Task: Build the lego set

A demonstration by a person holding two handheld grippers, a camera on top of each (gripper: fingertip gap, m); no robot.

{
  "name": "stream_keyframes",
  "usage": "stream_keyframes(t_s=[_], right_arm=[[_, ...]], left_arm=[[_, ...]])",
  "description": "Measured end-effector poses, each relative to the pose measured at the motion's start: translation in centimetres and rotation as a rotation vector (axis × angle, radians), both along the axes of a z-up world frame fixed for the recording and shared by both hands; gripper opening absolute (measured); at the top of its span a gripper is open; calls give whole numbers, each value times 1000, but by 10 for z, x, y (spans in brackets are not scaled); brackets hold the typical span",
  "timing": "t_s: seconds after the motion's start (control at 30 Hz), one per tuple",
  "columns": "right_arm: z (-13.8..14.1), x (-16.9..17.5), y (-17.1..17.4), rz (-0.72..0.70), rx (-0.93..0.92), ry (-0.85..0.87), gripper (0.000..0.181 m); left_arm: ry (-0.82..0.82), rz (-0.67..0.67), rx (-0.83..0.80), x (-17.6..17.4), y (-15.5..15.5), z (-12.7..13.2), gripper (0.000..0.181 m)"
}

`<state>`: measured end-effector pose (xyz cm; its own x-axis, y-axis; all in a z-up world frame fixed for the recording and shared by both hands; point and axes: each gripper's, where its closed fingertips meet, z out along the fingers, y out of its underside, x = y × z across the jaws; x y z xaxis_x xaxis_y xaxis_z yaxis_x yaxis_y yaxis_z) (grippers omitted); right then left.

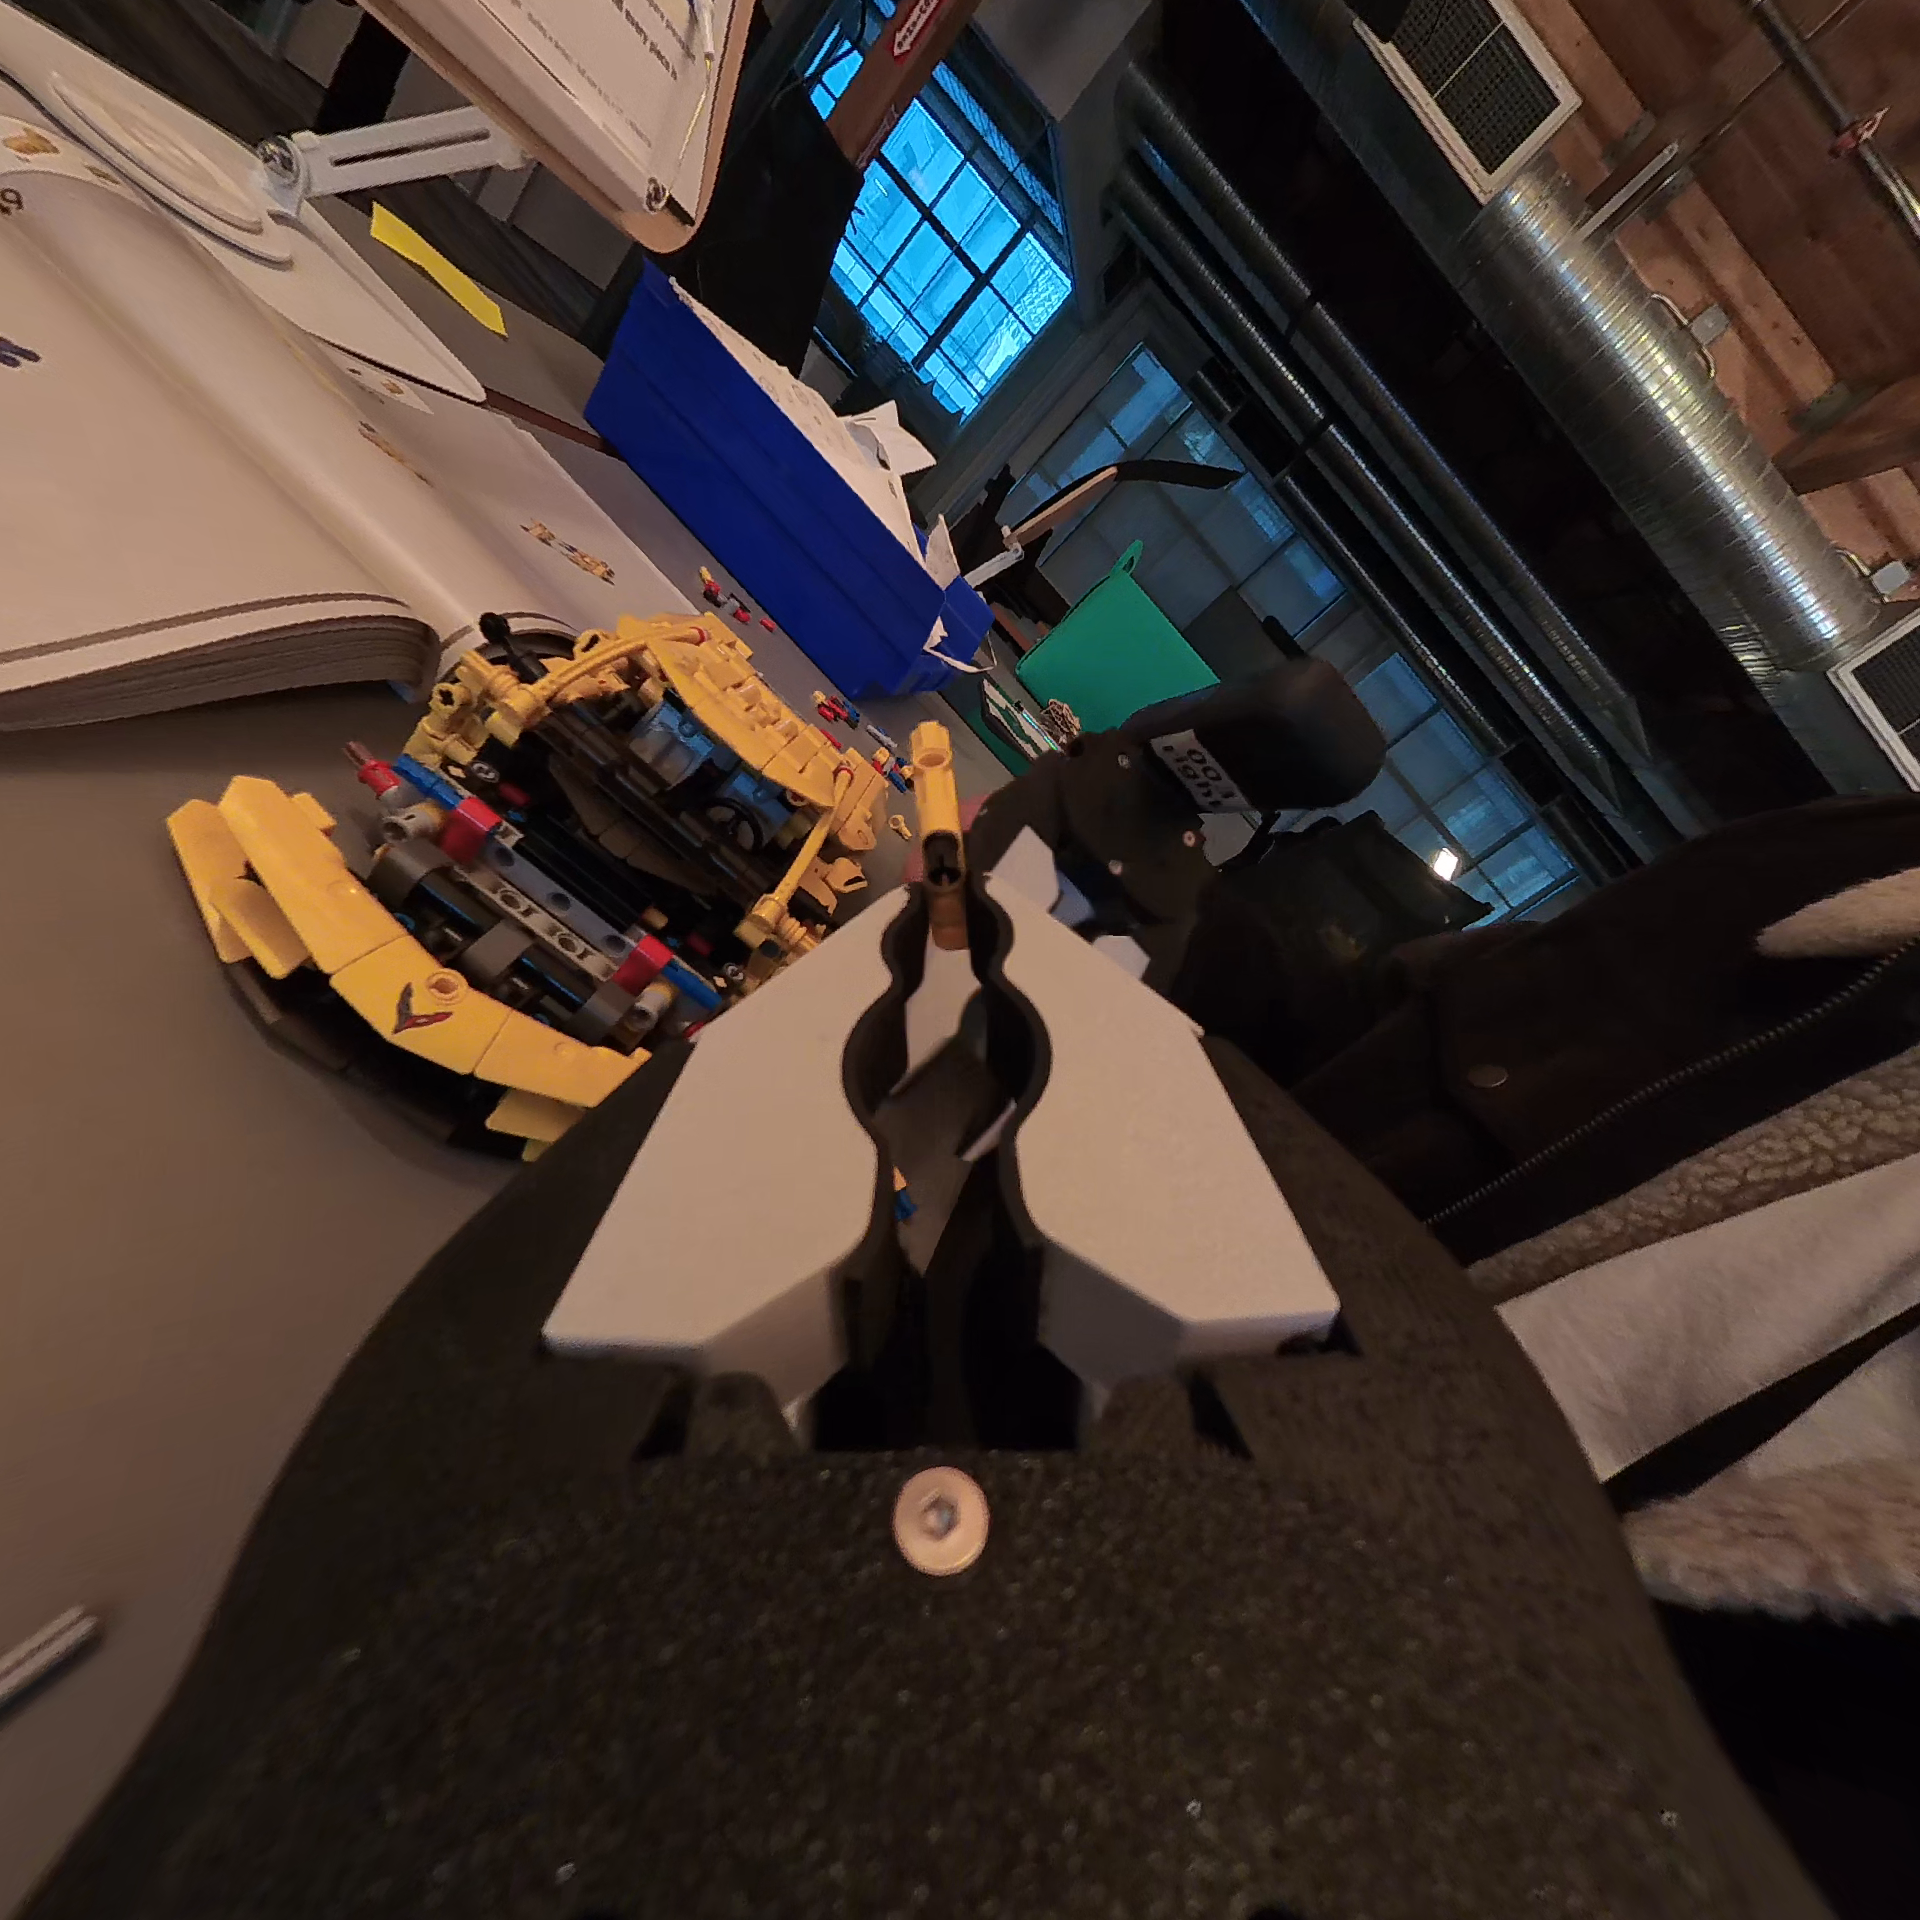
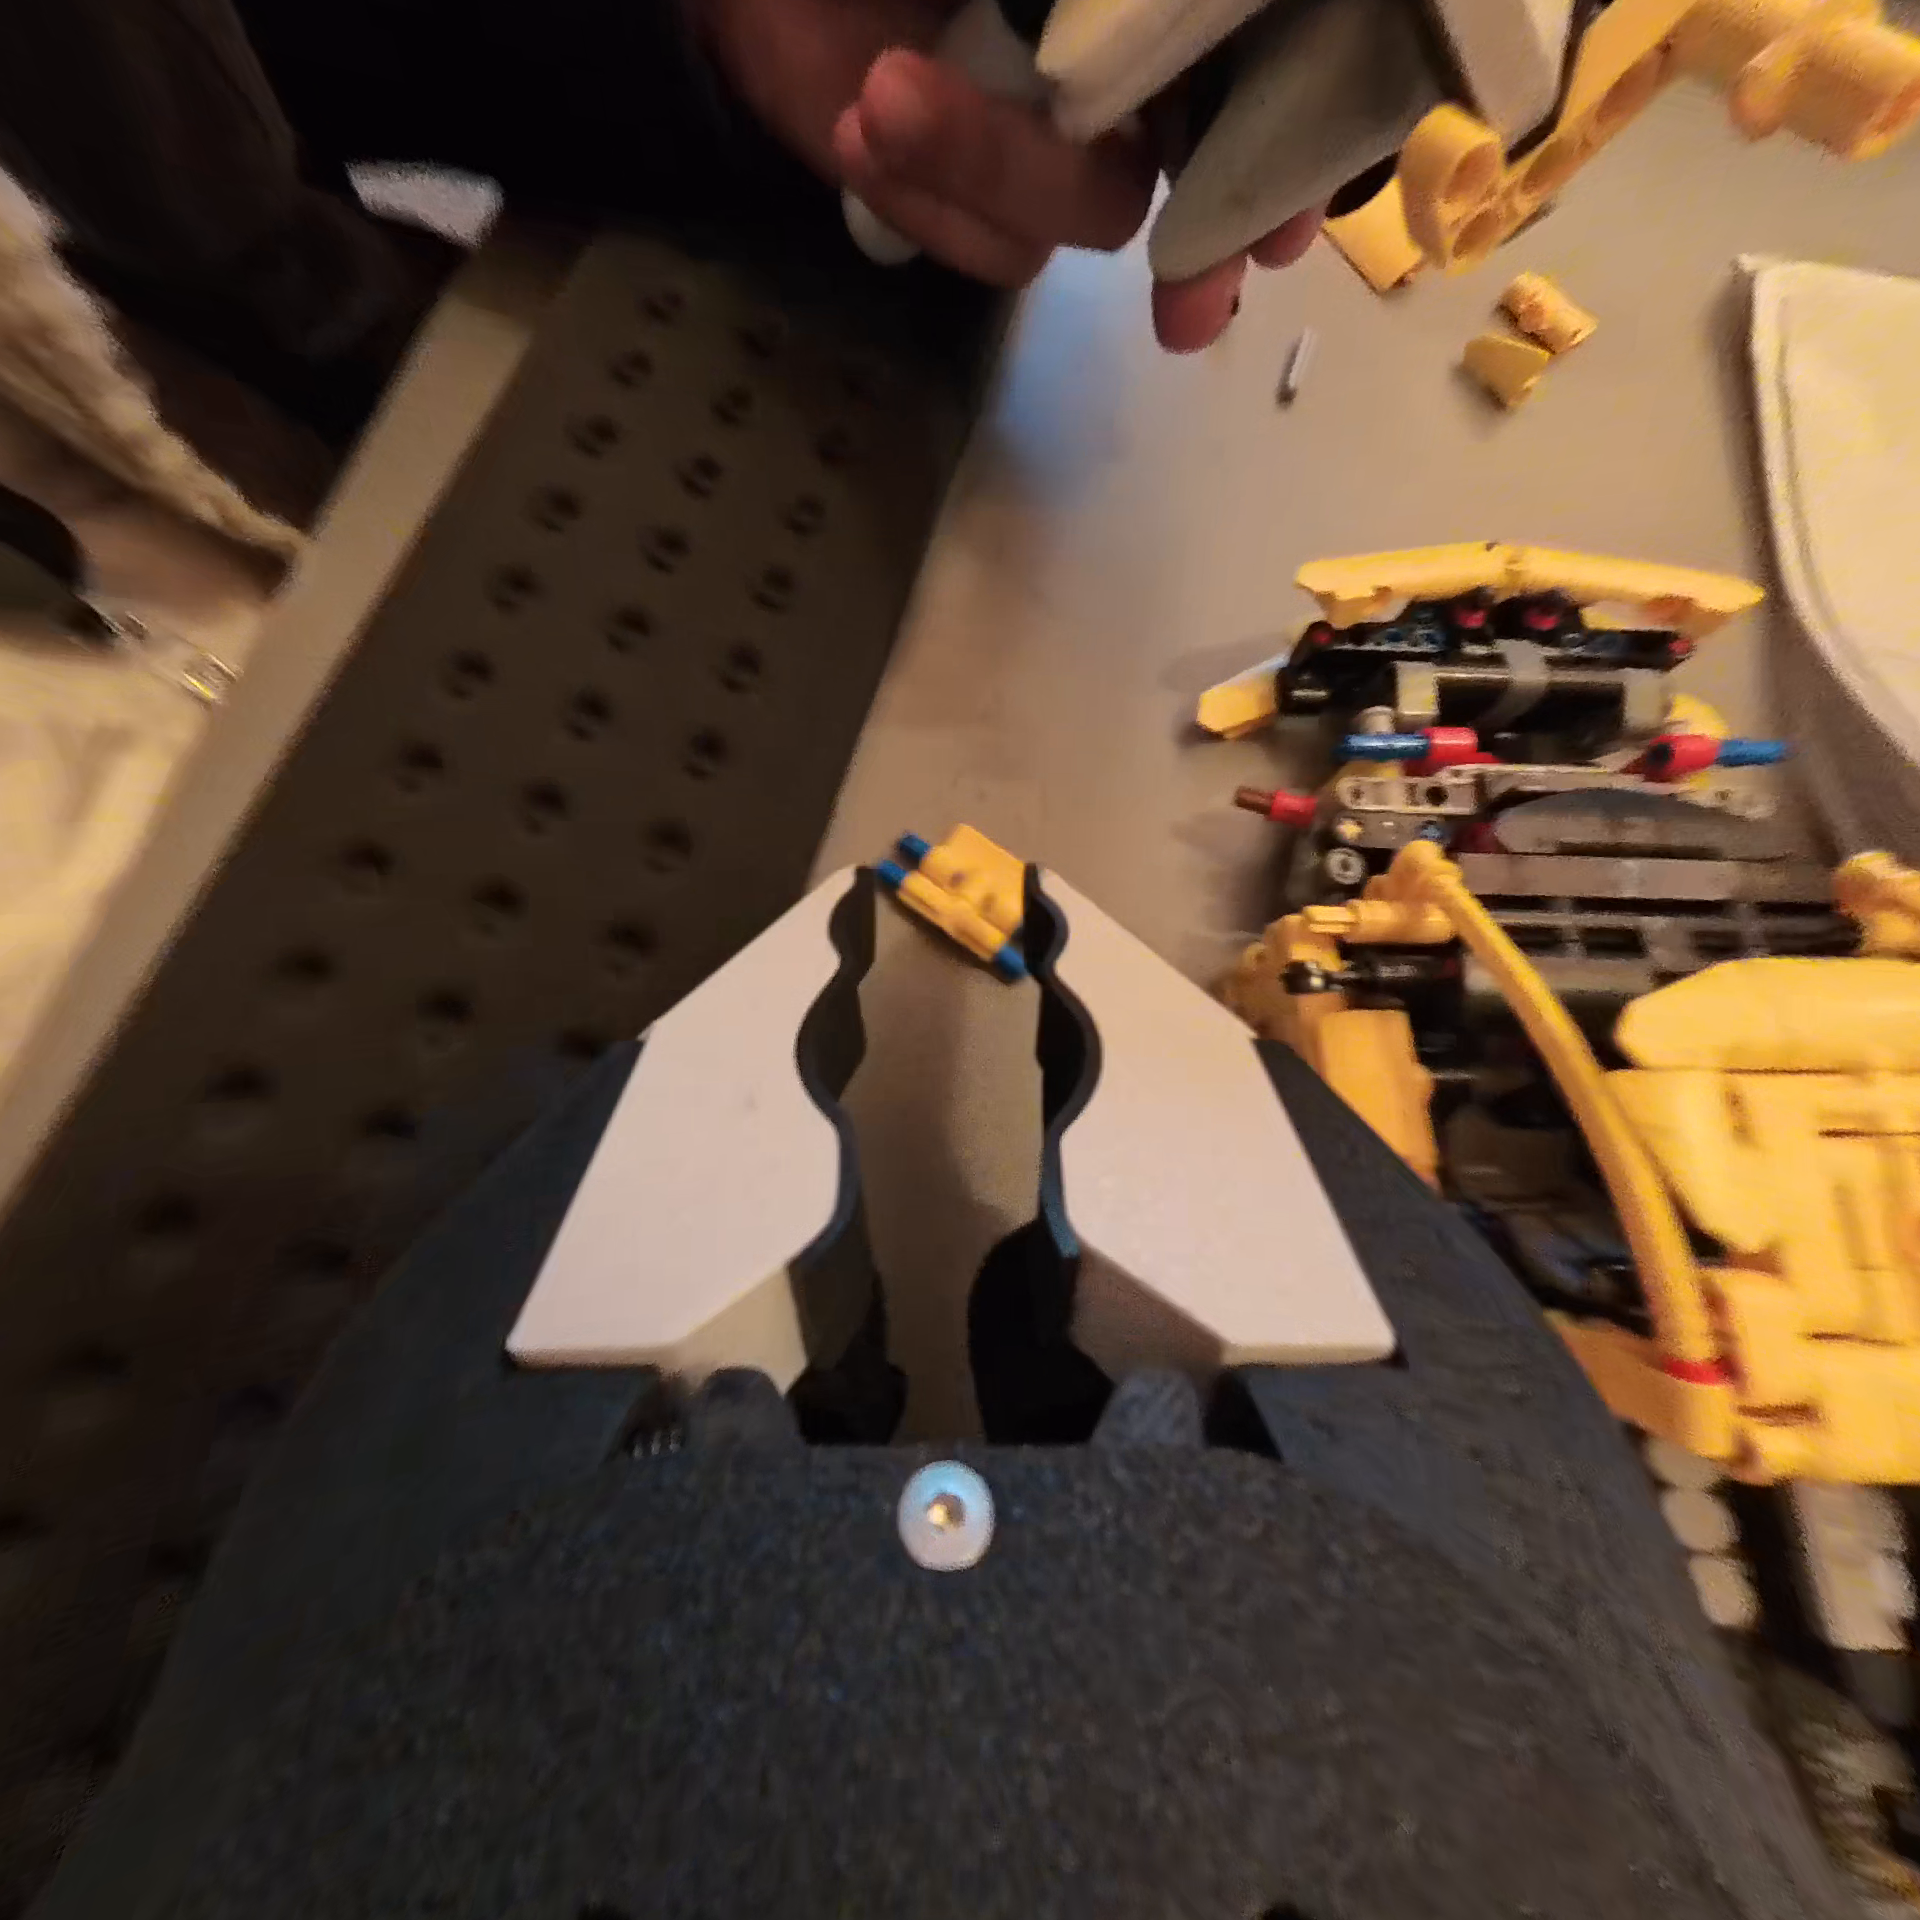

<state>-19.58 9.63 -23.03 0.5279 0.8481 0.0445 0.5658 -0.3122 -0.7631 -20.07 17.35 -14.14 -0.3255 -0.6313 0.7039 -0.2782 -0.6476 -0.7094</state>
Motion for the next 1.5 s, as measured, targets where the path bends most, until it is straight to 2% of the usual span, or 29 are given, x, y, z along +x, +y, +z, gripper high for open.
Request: stream_keyframes(t_s=[0.07, 0.2, 0.27, 0.47, 0.53, 0.7, 0.77, 0.8, 0.83, 1.0, 1.13, 1.27, 1.5], right_arm=[[-10, 6, 6, 41, 42, -89, 33], [-21, -7, 1, 130, 16, -81, 32], [-21, -7, 0, 121, 16, -81, 25], [-22, 7, -9, 13, -59, -162, 25], [-19, 5, -14, -5, -96, -131, 32], [-16, 6, -22, 32, -128, -44, 32], [-15, 5, -36, 60, -211, -31, 17], [-14, 8, -37, 50, -215, -40, 19], [-13, 10, -36, 46, -197, -42, 25], [-14, 12, -33, 89, -29, -86, 26], [-17, 5, -32, 145, 22, -79, 17], [-17, 3, -27, 143, 8, -56, 15], [-15, 1, -26, 140, -53, -11, 22]], left_arm=[[0, -1, 0, 0, 0, 0, 7], [2, -1, 2, 0, -1, 0, 6], [2, -1, 2, 0, 0, 0, 7], [1, -6, -2, 0, -1, 0, 7], [2, -9, -4, 0, -1, 0, 7], [4, -9, -4, 0, -1, -1, 7], [4, -7, -5, 0, -1, -1, 7], [3, -6, -6, 0, -1, -1, 6], [3, -6, -6, 0, -1, 0, 6], [6, -13, -3, 0, -2, -1, 7], [8, -13, -5, 0, -2, -1, 7], [10, -11, -2, 1, -2, -2, 6], [13, -19, 0, 1, -3, -3, 7]])
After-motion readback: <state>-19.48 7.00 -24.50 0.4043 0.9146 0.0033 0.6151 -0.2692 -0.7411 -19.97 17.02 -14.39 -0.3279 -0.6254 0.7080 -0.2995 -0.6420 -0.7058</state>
